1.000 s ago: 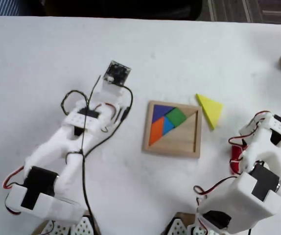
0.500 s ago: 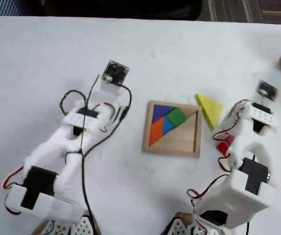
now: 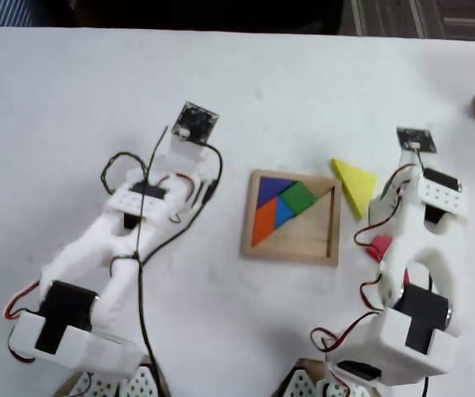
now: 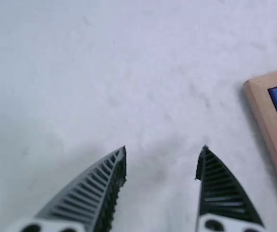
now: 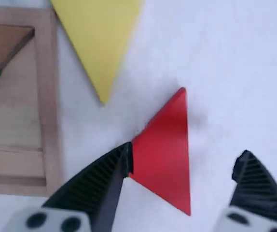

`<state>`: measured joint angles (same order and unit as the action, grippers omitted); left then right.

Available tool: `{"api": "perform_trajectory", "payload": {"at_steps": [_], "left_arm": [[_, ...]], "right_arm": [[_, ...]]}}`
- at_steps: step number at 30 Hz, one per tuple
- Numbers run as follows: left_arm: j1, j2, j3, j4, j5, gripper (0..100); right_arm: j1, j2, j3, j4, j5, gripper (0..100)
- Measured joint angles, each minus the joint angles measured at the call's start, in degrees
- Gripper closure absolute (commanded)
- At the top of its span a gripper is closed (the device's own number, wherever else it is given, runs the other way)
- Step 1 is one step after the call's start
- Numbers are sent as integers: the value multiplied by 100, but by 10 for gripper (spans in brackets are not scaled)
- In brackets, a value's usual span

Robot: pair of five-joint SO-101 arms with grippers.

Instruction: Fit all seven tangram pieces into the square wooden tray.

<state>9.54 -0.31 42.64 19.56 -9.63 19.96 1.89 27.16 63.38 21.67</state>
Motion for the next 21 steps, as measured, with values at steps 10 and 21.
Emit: {"api": "perform_trajectory", "payload": {"at_steps": [10,21], "left_arm": [[0,0,0,0,0,759],[-70,26,0,0,0,759]], "right_arm": [[-396,0,721,-765,-413,721],[-387,0,897,-967,-607,722]]}}
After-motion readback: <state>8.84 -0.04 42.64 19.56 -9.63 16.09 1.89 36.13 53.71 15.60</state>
